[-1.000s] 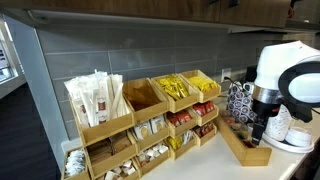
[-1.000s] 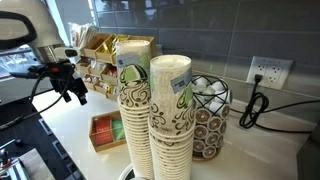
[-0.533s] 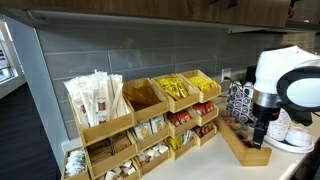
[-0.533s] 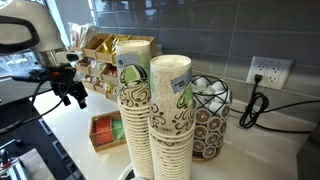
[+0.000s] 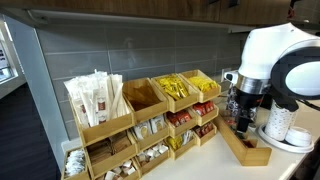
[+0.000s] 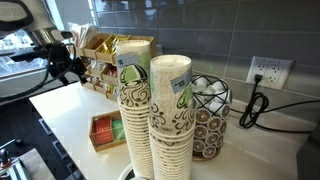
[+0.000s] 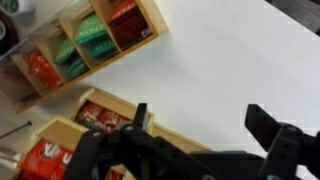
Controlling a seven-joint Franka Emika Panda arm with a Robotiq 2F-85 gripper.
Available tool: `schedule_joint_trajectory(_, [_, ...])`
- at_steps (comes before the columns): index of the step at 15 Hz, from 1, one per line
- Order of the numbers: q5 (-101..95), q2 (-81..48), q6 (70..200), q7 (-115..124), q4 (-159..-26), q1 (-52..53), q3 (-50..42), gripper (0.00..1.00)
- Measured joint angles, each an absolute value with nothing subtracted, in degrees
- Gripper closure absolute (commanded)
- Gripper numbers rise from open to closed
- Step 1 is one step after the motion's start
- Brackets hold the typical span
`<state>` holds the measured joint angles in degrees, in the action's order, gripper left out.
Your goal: Put one stirrer on the counter
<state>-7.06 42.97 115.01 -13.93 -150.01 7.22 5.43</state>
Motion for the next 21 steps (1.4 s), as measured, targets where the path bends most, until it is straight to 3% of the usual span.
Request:
schedule_joint_trajectory(3, [-7.59,39.87,116.68,-14.62,-144.6,10.36,7.98,0.0])
schedule_joint_trajectory(21, [-7.55,39.05,120.2,-14.56,-144.55,11.06,7.36,0.0])
